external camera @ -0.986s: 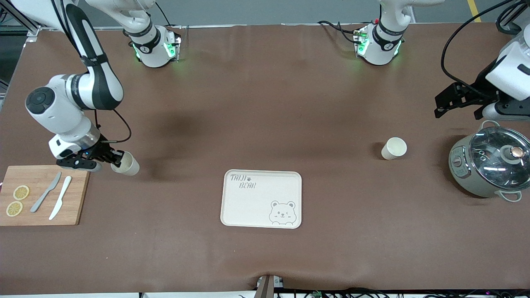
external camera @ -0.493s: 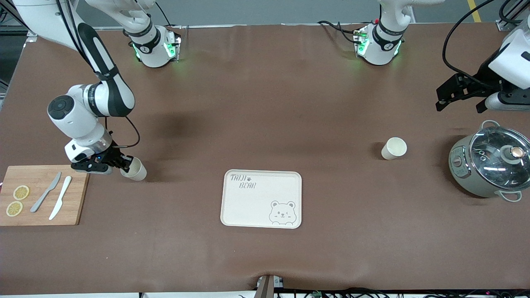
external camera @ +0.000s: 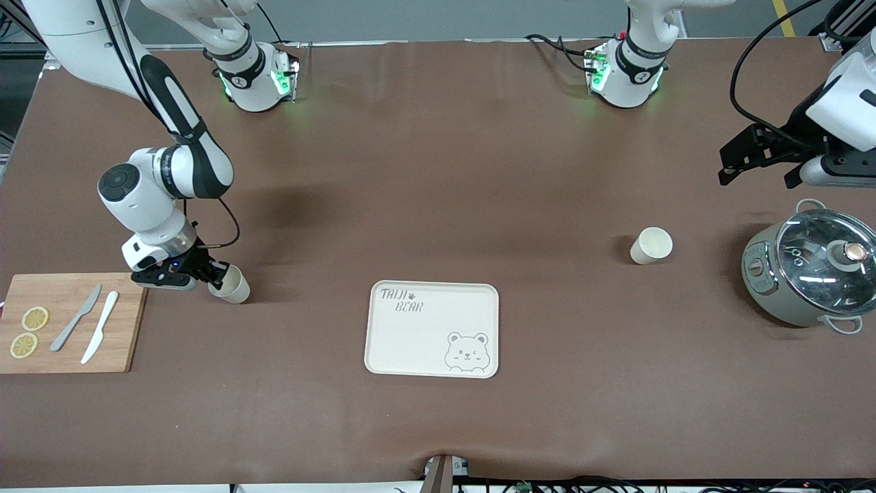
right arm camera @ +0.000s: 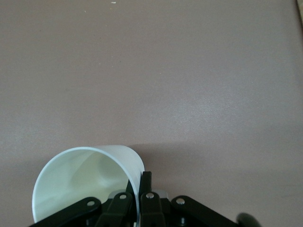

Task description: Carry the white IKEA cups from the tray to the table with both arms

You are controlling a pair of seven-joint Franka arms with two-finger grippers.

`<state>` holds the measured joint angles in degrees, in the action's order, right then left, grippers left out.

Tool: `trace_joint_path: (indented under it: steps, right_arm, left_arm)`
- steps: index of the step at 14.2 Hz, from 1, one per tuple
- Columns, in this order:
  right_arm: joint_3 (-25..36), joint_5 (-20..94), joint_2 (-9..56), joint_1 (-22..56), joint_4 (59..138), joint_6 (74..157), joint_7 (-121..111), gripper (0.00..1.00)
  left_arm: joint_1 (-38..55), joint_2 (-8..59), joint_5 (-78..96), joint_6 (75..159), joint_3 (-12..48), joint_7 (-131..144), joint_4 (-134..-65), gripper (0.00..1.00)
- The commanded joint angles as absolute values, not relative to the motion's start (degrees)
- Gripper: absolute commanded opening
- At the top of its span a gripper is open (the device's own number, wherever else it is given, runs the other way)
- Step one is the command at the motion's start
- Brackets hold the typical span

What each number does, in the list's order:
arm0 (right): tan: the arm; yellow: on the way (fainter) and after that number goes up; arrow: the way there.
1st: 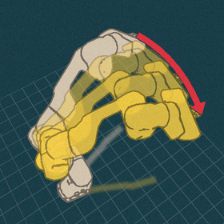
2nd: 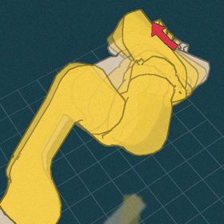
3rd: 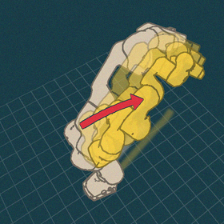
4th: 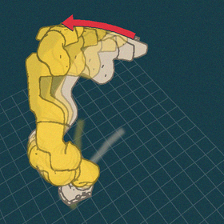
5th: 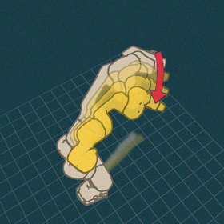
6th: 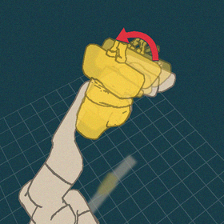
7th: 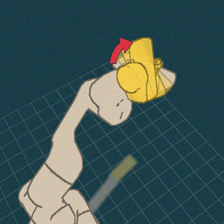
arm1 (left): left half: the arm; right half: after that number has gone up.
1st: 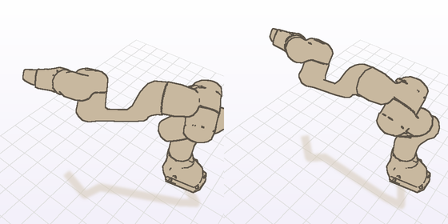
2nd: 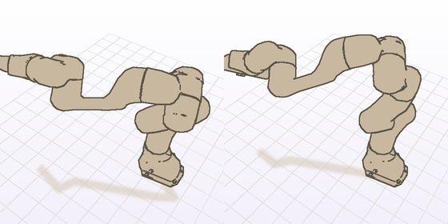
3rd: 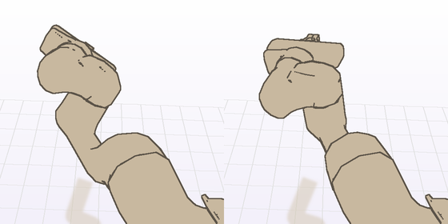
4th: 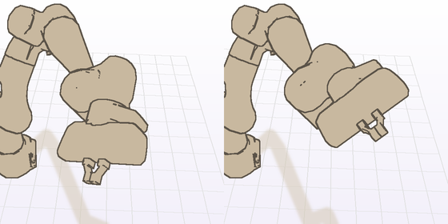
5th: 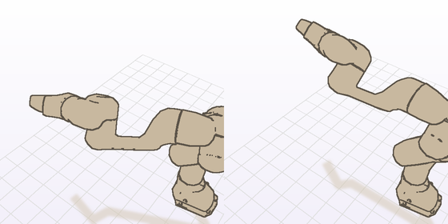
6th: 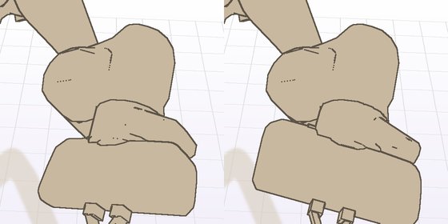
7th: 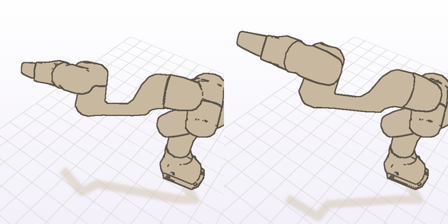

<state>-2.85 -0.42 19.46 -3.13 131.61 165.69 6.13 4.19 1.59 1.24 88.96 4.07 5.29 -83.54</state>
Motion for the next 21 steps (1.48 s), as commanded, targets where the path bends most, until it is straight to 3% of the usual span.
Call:
trace_joint_path:
  steps: [1, 7, 8, 10, 15, 18, 21]
  right_arm:
    - [-3.3, 0.9, 19.6, -3.3, 132.5, 167.4, 6.2, 0.0]
    - [-3.3, 0.9, 20.7, -3.3, 132.5, 169.2, 6.2, 0.03]
    - [-3.3, 0.9, 20.7, -3.3, 132.5, 169.1, 6.3, 0.41]
    - [-3.3, 0.9, 20.7, -3.3, 132.5, 169.2, 6.4, 1.0]
    - [-3.3, 0.9, 18.9, -3.4, 132.3, 167.1, 5.6, 1.0]
    - [-3.3, 0.8, 11.8, -3.5, 130.2, 153.0, 5.6, 1.0]
    - [-3.4, 0.8, 6.2, -3.4, 123.8, 133.7, 5.7, 1.0]
  left_arm:
    - [3.7, 1.2, 2.1, 89.0, 4.3, 4.8, -83.8, 1.0]
    - [3.8, 1.3, 1.9, 89.3, 4.3, 4.8, -83.8, 1.0]
    - [3.8, 1.4, 1.9, 89.3, 4.3, 4.8, -83.8, 1.0]
    - [3.8, 1.8, 1.9, 89.8, 4.3, 4.8, -83.8, 1.0]
    - [3.8, 1.8, 1.4, 89.9, 4.2, 4.7, -83.8, 1.0]
    - [3.8, 1.8, 1.1, 89.9, 4.0, 1.2, -83.8, 1.0]
    - [3.7, 1.8, 1.1, 89.6, 4.0, 1.1, -84.0, 1.0]
